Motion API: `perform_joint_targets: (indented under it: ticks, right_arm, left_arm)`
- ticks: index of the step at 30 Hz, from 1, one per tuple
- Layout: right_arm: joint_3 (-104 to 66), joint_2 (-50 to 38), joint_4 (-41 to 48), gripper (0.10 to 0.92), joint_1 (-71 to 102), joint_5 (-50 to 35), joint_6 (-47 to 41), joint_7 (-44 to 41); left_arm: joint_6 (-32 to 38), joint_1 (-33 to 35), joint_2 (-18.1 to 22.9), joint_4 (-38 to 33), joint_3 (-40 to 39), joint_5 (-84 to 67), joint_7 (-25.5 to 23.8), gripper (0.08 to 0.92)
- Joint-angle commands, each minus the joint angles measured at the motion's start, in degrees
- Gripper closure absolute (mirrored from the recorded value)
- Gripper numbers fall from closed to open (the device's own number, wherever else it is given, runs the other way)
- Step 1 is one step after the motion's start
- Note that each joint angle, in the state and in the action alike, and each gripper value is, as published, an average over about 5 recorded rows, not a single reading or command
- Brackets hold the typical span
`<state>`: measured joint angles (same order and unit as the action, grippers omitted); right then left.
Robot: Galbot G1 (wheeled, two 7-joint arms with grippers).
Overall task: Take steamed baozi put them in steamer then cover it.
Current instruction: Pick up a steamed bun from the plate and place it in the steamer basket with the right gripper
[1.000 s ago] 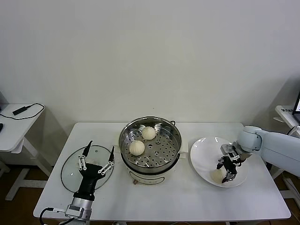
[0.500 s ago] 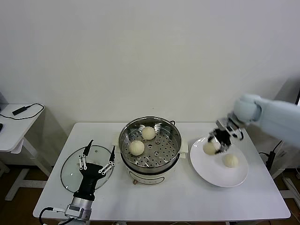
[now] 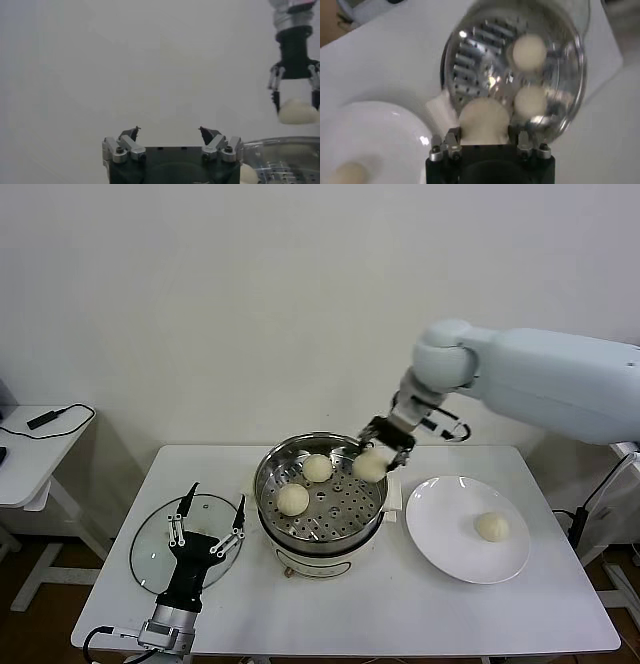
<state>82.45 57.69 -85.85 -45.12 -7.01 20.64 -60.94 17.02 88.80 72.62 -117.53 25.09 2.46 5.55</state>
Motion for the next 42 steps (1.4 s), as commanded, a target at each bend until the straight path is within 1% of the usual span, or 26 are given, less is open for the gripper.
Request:
perform_joint_targets:
  ticks: [1, 6, 12, 30, 33, 38, 42]
  right_arm:
    - [0.0, 7.3, -3.8, 0.381, 1.7, 9.5, 8.1, 1.0]
    - [-0.7, 8.8, -1.8, 0.38, 6.1, 14.5, 10.8, 1.3]
    - [-1.5, 10.2, 0.5, 0.374, 9.9, 18.0, 12.9, 1.6]
    - [-1.7, 10.1, 0.3, 0.343, 12.2, 20.2, 15.1, 1.4]
    - [-1.8, 10.0, 0.3, 0.322, 12.3, 20.8, 15.2, 1.9]
    - [-2.3, 10.0, 0.3, 0.229, 12.1, 21.8, 15.1, 3.0]
    - [-3.4, 9.7, 0.3, 0.205, 11.4, 22.1, 15.0, 3.8]
  left_arm:
    - [0.1, 0.0, 0.1, 0.0, 0.0, -0.1, 0.0, 0.177]
    - [0.4, 0.0, 0.1, 0.2, 0.1, -0.2, 0.1, 0.177]
    - [0.7, 0.0, 0.1, 0.6, 0.4, -0.3, 0.1, 0.177]
    - [1.0, 0.1, 0.4, 1.0, 0.4, -0.3, 0.2, 0.177]
    - [1.1, 0.1, 0.4, 1.0, 0.3, -0.3, 0.3, 0.177]
    - [1.1, 0.0, 0.4, 1.1, 0.3, -0.3, 0.3, 0.177]
    - [1.1, -0.1, 0.5, 1.2, 0.1, -0.3, 0.3, 0.177]
